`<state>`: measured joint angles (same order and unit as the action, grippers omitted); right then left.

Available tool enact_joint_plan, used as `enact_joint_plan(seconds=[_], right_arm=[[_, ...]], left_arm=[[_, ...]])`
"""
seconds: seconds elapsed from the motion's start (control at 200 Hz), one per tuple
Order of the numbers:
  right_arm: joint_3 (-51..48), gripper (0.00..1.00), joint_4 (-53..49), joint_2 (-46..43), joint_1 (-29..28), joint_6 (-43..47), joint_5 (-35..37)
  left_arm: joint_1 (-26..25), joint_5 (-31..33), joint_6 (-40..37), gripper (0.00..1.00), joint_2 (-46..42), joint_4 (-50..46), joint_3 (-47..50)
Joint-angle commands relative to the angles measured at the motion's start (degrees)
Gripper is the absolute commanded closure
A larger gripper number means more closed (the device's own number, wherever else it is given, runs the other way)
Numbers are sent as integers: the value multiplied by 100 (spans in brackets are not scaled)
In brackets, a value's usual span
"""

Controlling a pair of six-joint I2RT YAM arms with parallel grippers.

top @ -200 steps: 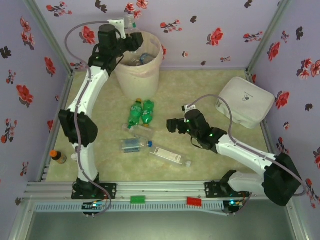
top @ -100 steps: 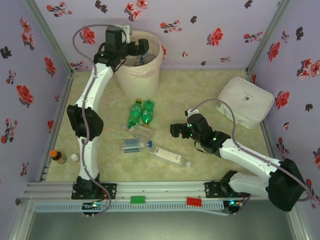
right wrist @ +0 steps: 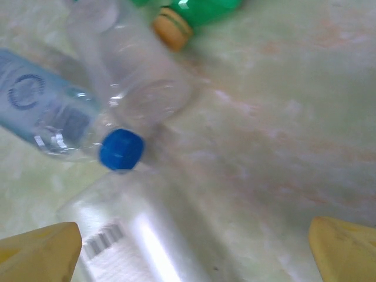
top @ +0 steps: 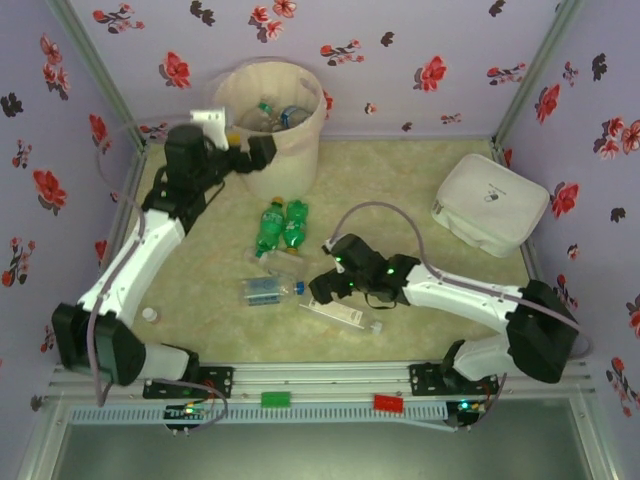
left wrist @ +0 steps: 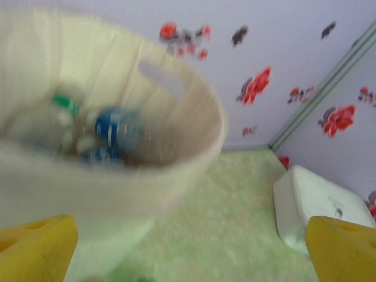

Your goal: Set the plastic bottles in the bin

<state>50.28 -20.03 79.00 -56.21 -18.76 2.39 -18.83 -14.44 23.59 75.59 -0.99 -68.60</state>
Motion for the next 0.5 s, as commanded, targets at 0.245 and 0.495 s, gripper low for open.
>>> enact_joint_plan(seconds=[0.245, 0.495], right_arm=[[1254, 0, -1726, 1559, -980, 672, 450], [1302, 6, -1799, 1980, -1053, 700, 564]], left_arm=[[-16, 673, 1242, 0, -1861, 611, 2918], [-15, 855, 1949, 0, -1786, 1477, 3526]])
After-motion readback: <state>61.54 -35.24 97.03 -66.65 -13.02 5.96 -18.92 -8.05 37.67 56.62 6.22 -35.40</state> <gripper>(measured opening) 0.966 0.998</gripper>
